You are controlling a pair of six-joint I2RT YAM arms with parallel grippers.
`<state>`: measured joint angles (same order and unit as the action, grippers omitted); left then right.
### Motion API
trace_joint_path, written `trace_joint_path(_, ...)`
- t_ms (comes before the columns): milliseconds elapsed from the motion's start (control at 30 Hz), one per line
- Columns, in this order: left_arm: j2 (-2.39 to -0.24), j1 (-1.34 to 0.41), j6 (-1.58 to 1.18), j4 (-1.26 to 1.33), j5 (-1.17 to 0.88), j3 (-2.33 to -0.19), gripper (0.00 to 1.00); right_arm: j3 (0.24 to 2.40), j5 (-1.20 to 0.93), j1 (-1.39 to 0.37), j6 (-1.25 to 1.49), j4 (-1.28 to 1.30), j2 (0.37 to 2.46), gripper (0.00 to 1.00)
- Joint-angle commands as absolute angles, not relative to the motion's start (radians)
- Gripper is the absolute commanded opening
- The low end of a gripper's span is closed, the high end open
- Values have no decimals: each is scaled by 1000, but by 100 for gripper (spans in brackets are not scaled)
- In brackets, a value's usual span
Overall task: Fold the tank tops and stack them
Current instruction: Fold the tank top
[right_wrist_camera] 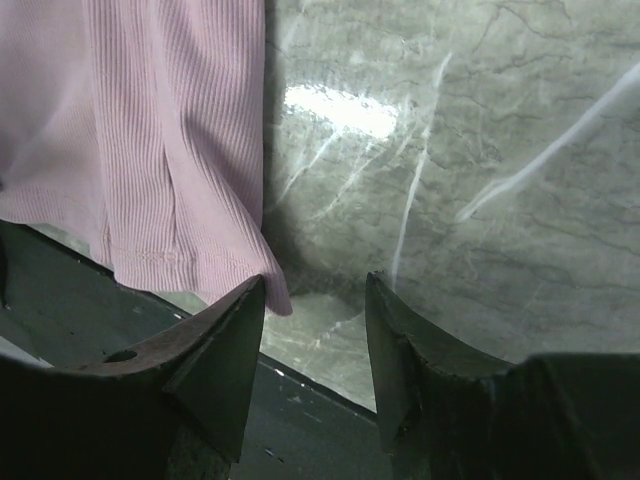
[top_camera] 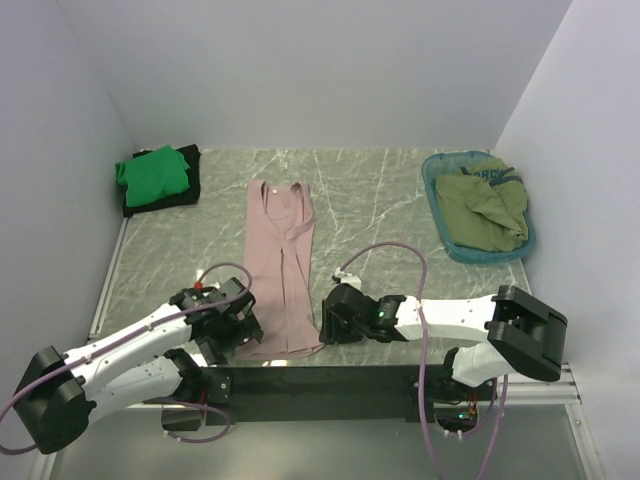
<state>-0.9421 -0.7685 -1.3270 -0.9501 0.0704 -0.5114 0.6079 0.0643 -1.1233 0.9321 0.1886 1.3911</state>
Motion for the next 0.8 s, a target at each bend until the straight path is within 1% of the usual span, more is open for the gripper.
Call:
trace_joint_path(0,-936,-773,-1341,-1026,153,-622,98,560,87,-1127,928,295,1391,53)
trace_joint_path(33,-942,-773,-1344,-1044,173,-629,97,558,78,-1127,927,284,1391,53)
trace_joint_path(100,-954,-775,-1347,-1039,164,-612,92,552,46,-1127,919,252,1399,53)
trace_joint_path(133,-959,-775,-1354,-1032,157,-608,88,554,37,-1126,913,242,1413,53)
trace_joint_path(167,-966,-776,-1359,-1029,158,-609,78,557,26,-1126,908,235,1420,52)
trace_joint_path(200,-972,-776,-1362,-1028,169,-611,74,555,6,-1126,905,223,1424,52)
trace_joint_path(267,-997,-776,-1359,-1017,178,-604,72,543,5,-1127,907,183,1427,52)
trace_joint_path(300,-1005,-776,-1353,-1011,175,-600,72,545,-29,-1126,905,170,1427,52)
trace_joint_path(500,-1066,-785,-1336,-931,149,-537,73,606,-60,-1153,862,152,1482,52)
trace_joint_path(633,-1081,-788,-1333,-897,141,-512,74,664,-92,-1175,839,156,1589,52)
trace_joint_path(733,-1083,-788,-1324,-865,130,-502,72,695,-98,-1190,838,161,1633,52)
trace_joint_path(767,-1086,-788,-1321,-856,126,-502,68,704,-95,-1190,844,169,1643,52)
